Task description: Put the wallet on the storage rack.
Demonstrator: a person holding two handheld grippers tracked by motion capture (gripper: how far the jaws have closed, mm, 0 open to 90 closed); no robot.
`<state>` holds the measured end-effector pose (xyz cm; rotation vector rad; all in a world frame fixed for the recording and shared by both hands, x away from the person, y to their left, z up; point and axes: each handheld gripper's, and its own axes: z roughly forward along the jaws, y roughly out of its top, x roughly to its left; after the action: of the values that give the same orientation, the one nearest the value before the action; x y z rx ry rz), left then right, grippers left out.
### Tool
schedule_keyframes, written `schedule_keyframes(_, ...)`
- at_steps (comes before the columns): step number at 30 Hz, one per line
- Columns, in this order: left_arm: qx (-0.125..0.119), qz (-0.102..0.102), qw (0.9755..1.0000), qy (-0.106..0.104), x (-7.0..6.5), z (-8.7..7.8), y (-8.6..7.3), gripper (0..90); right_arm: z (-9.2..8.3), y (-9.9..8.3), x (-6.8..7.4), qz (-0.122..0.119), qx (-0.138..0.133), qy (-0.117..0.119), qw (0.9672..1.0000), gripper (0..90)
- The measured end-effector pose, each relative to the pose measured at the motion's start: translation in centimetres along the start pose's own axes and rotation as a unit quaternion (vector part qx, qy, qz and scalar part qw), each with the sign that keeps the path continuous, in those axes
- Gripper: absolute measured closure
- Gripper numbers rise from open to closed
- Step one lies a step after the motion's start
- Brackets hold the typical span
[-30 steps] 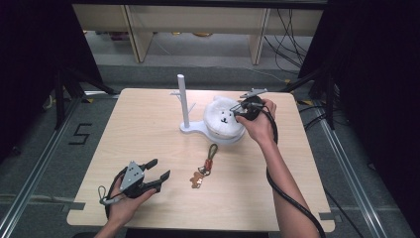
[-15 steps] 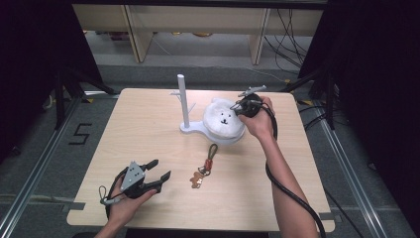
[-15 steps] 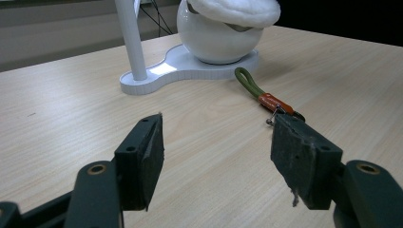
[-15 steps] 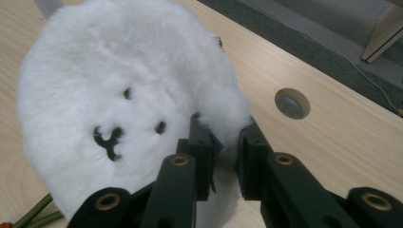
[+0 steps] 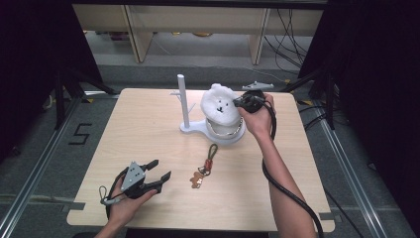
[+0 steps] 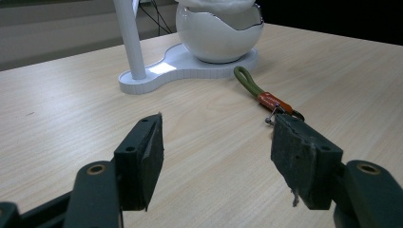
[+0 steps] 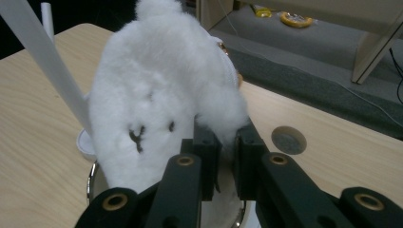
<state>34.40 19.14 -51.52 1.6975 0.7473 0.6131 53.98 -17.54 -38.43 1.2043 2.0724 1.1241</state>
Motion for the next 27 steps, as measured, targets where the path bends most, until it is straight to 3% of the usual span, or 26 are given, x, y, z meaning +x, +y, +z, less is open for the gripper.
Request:
schedule_keyframes(7,0.001,0.001,1.0,0.0,0.0,0.0,0.0,35.0,1.2,-2.2,0.2,-0.02,0.009,-0.024,0.9995,81.7)
schedule_keyframes(12,0.01,0.005,0.9999,0.002,-0.1,0.0,0.0,34.9,1.1,-2.6,0.5,-0.056,0.031,-0.046,0.9968,77.4)
schedule_keyframes(15,0.01,0.004,0.9999,0.003,-0.1,-0.1,0.0,34.9,1.3,-2.9,0.4,-0.059,0.048,-0.045,0.9961,73.1)
schedule_keyframes(19,0.008,0.002,1.0,0.003,-0.1,0.0,0.0,34.8,1.1,-2.9,0.5,-0.056,0.049,-0.052,0.9959,69.1)
schedule_keyframes(23,0.01,0.003,0.9999,0.002,-0.1,0.0,0.0,34.6,0.7,-2.7,0.5,-0.038,0.056,-0.051,0.9964,61.6)
schedule_keyframes(25,0.01,0.002,0.9999,0.002,-0.1,0.0,0.0,34.6,0.7,-2.7,0.4,-0.047,0.053,-0.049,0.9963,60.0)
schedule_keyframes(27,0.01,0.001,0.9999,0.002,-0.1,0.0,0.0,34.3,0.1,-2.5,0.7,-0.026,0.057,-0.047,0.9969,54.8)
